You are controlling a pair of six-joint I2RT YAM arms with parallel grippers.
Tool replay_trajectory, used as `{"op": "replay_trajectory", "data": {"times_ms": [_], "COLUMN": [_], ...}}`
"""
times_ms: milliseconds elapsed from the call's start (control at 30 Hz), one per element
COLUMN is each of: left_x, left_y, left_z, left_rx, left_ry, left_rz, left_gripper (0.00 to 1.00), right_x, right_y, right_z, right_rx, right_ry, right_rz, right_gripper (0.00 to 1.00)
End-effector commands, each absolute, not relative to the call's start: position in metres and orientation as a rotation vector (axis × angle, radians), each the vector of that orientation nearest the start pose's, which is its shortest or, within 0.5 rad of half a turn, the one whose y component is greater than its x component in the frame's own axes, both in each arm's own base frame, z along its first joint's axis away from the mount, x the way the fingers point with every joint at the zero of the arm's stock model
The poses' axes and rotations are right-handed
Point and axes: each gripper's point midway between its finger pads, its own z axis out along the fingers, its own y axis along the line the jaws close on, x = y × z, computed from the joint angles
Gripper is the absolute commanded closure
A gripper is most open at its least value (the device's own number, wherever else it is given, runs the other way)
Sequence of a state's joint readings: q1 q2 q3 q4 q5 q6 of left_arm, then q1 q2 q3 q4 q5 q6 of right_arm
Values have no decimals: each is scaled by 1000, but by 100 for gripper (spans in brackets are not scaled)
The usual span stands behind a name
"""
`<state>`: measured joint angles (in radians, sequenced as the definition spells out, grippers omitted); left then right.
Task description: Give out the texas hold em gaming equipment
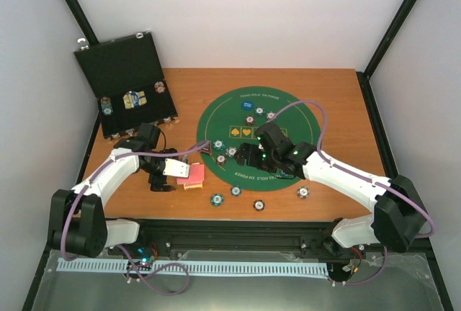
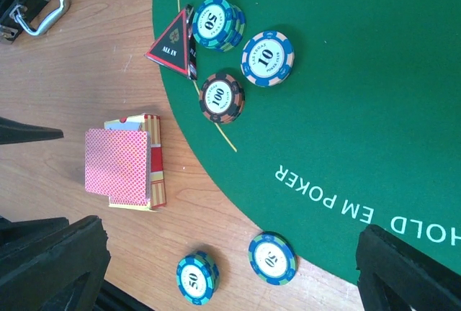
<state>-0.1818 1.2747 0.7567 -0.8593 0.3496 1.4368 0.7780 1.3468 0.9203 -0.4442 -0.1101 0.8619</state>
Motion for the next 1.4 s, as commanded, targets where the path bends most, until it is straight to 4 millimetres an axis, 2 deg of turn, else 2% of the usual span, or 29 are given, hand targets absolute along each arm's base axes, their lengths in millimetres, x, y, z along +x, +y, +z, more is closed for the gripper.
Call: {"op": "replay_trajectory", "data": {"times_ms": [0,167,400,633,1067,1367], "left_x": [217,217,238,239,245,248], "left_y": [-110,-110,-113,-117,-113,-115], "left_z": [87,78,69,66,46,45], "left_rx": [-2667,-2676,-2558,-2574,-2512,-2519], "left_ry": [-2351,-2326,-2378,-2371,-2356,-2365], "left_rz": [325,334,377,366,334,323], "left_gripper": [0,0,0,0,0,0], "right_x": [246,246,245,244,240,235], "right_y": [274,274,270,270,266,262], "right_z": [143,147,150,145,150,148], "right_rx": [51,52,56,52,48,65], "right_ry": [2601,2589,2582,2592,2585,2587], "right_rz": [823,835,818,816,821,827], "right_gripper": [7,8,8,8,9,9]}}
